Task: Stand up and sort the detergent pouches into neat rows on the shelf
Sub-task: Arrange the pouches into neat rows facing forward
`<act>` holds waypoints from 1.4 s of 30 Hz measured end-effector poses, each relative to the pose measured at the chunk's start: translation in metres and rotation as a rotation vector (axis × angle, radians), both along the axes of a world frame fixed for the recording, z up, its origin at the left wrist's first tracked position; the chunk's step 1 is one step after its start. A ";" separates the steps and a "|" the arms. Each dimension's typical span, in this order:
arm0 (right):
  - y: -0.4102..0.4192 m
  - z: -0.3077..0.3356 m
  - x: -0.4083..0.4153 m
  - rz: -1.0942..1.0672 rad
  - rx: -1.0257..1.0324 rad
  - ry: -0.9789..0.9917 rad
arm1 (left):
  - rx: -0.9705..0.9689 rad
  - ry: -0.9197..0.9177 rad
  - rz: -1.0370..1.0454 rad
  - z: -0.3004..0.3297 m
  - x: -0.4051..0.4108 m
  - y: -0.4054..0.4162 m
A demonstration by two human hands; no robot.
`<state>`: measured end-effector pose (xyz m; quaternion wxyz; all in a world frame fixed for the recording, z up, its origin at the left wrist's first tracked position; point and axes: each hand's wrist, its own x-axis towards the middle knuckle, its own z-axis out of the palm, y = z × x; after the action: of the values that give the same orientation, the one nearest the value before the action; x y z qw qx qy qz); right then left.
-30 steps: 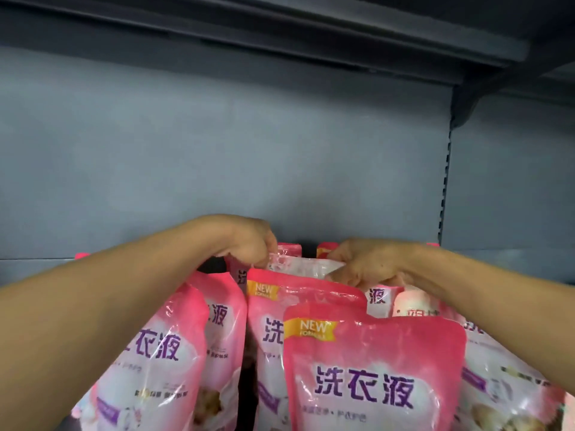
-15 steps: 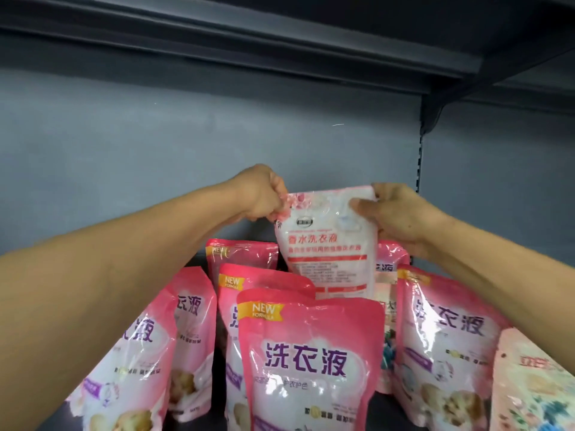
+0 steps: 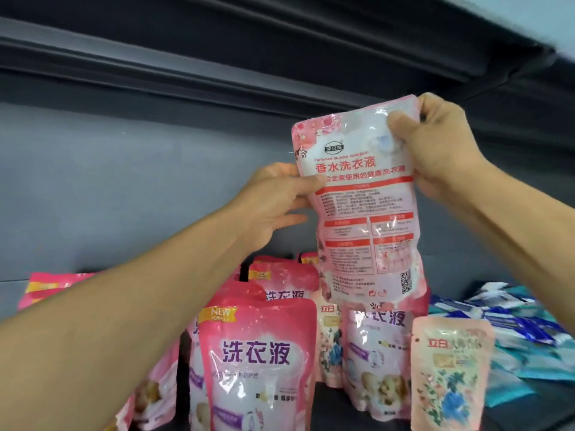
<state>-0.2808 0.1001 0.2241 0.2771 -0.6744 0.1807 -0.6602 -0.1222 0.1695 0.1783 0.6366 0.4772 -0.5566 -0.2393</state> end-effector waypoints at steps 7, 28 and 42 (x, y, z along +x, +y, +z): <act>0.065 0.016 0.040 0.158 0.004 -0.050 | -0.045 0.020 -0.061 -0.017 0.012 0.082; 0.281 -0.174 0.294 0.522 0.401 0.112 | 0.264 0.019 0.462 -0.198 0.217 0.341; 0.315 -0.208 0.321 0.450 0.257 0.145 | 0.184 -0.029 0.747 -0.248 0.218 0.350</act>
<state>0.0406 0.4147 0.0163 0.4864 -0.7023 0.1278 -0.5037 0.0954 0.5194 -0.0701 0.6263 0.7057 -0.3296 -0.0330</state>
